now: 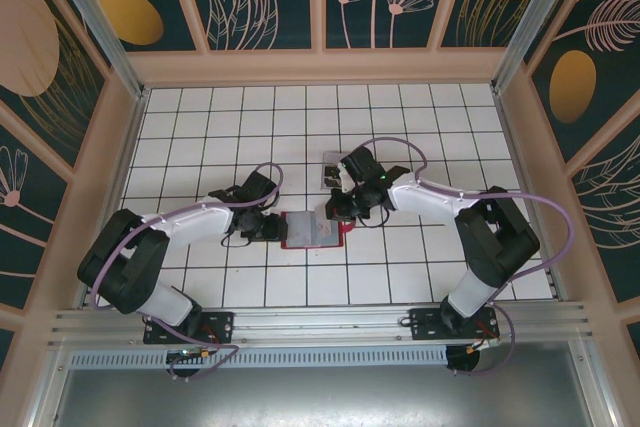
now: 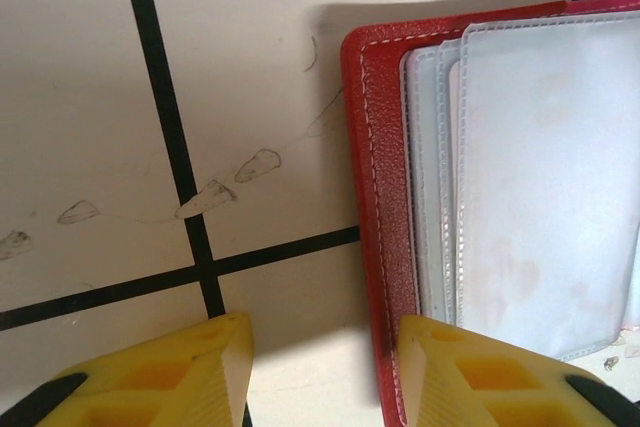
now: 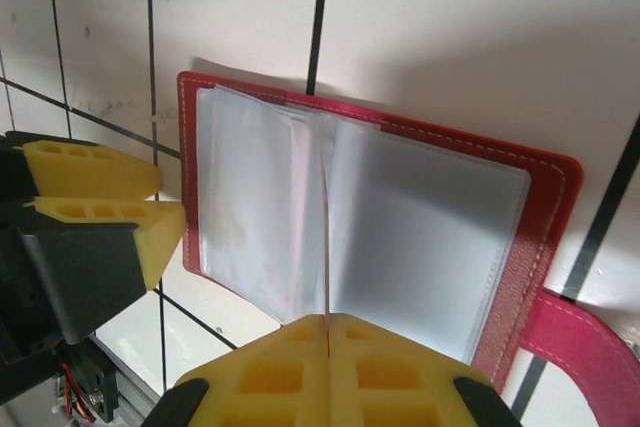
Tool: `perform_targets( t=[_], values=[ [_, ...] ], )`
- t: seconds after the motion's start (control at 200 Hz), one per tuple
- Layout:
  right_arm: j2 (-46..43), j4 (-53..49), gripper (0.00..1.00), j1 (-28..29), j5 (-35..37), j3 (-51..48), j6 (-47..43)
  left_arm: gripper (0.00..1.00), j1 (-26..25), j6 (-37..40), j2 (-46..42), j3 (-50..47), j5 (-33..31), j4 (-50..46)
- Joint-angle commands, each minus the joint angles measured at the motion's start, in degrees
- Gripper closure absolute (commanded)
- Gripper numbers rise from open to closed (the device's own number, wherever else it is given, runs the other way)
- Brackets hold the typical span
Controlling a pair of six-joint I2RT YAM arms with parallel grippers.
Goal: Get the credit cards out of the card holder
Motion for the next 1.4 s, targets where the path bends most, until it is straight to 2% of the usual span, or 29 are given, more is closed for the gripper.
perform_targets(
  t=[0.0, 0.27, 0.52, 0.826, 0.951, 1.136, 1.396],
  values=[
    [-1.62, -5.23, 0.98, -0.26, 2.72, 2.28, -3.57, 0.56, 0.03, 0.96, -1.19, 1.13, -1.61, -3.22],
    [-4.47, -10.42, 0.98, -0.26, 8.17, 7.72, -17.08, 0.56, 0.12, 1.40, -1.45, 1.34, -2.05, -3.51],
    [-6.54, -16.41, 0.99, -1.50, 19.58, 13.80, -34.16, 0.56, 0.04, 1.58, -1.42, 1.14, -1.96, -3.15],
    [-7.34, -18.91, 1.00, -1.58, 21.26, 16.93, -60.40, 0.55, 0.10, 2.28, -1.28, 1.16, -1.98, -3.07],
    [-7.16, -19.94, 1.00, -1.58, 24.21, 17.55, -69.11, 0.55, 0.05, 2.81, -1.11, 1.27, -2.13, -3.15],
    [-5.36, -22.90, 1.00, -1.58, 28.50, 19.81, -77.83, 0.55, 0.04, 3.16, -0.93, 1.62, -2.10, -3.32],
    [-1.74, -28.47, 1.00, -1.50, 28.59, 26.99, -84.05, 0.55, 0.03, 3.07, -1.30, 1.07, -2.32, -3.05]
  ],
)
